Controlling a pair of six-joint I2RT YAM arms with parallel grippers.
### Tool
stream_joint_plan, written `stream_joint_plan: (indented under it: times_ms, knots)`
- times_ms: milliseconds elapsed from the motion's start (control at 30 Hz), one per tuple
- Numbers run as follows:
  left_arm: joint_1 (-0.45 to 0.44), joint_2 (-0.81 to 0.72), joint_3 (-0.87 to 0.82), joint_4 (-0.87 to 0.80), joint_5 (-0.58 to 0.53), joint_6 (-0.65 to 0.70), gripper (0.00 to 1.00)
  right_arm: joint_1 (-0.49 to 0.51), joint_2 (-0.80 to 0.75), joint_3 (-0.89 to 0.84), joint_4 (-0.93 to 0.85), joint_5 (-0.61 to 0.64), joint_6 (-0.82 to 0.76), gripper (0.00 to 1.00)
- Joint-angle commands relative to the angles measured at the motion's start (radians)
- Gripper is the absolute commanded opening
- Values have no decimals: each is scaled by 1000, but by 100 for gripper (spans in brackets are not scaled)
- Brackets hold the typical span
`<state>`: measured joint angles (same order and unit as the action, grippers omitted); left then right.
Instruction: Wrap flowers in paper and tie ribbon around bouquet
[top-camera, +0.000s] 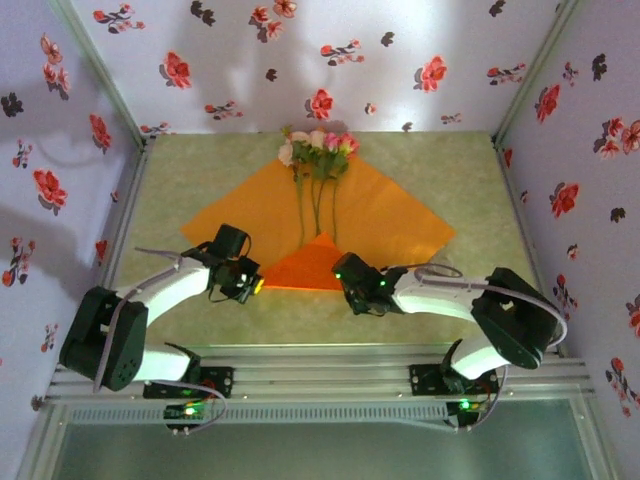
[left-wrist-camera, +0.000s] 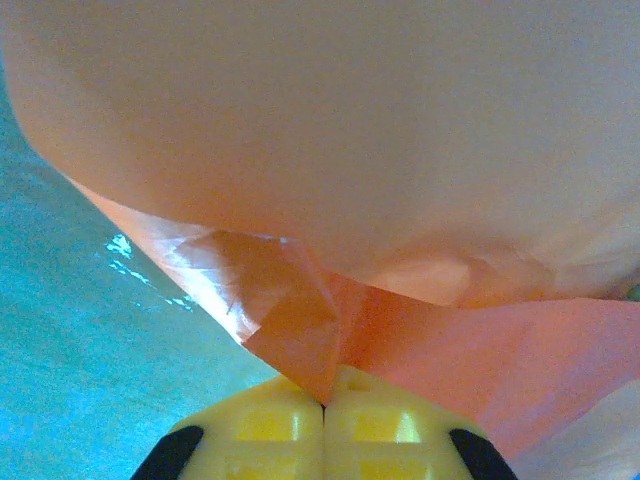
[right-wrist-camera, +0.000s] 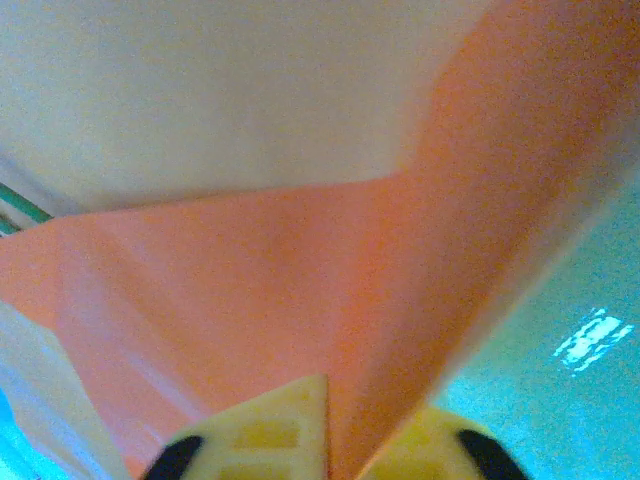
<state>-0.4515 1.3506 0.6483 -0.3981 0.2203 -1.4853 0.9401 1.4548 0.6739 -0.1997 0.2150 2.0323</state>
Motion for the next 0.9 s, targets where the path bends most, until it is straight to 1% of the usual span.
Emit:
stream_joint_plan:
  times_ms: [0,33,100,133,167,200,267,300,333,367,400,433,467,500,600,633,667,700,733,767,867]
  knots:
    - [8,8,20,-36,-30,21,0,-27,-35,-29,-130,62,-24,41]
    - [7,8,19,-37,-31,21,0,-35,-38,-38,-126,56,-26,37]
    - [8,8,18,-36,-32,22,0,-44,-42,-50,-124,52,-26,21]
    - [7,8,18,-35,-32,21,0,-46,-45,-51,-134,48,-24,16]
    - [7,9,19,-35,-32,22,0,-52,-46,-51,-145,43,-25,5]
    - [7,10,20,-33,-32,21,0,-55,-49,-51,-156,42,-26,0]
    - [6,10,21,-33,-32,22,0,-56,-57,-51,-170,50,-26,0]
    - [6,10,21,-33,-32,22,0,-58,-59,-49,-178,51,-28,11]
    - [7,10,21,-33,-32,20,0,-59,-64,-45,-188,53,-30,30]
    - [6,12,22,-33,-32,19,0,-61,-65,-44,-197,55,-33,38]
    - [6,12,21,-33,-32,19,0,-63,-67,-42,-200,55,-35,37]
    - [7,12,22,-33,-33,21,0,-65,-68,-45,-201,55,-37,25]
    - [6,13,22,-33,-32,22,0,-67,-68,-46,-202,51,-37,2]
    - [6,13,22,-35,-32,23,0,-67,-67,-47,-208,49,-34,0]
    - [5,13,21,-36,-33,26,0,-67,-62,-47,-210,45,-38,0]
    - [6,12,19,-36,-33,24,0,-66,-59,-44,-213,42,-41,2]
    - [6,11,19,-36,-33,24,0,-68,-59,-41,-219,42,-46,16]
    - [6,10,18,-36,-33,23,0,-68,-58,-37,-227,41,-48,23]
    - [7,10,16,-35,-33,25,0,-68,-58,-36,-229,42,-52,19]
    - [7,9,16,-35,-34,24,0,-68,-57,-38,-227,41,-51,1]
    - [6,7,13,-34,-33,25,0,-68,-54,-37,-226,39,-47,0]
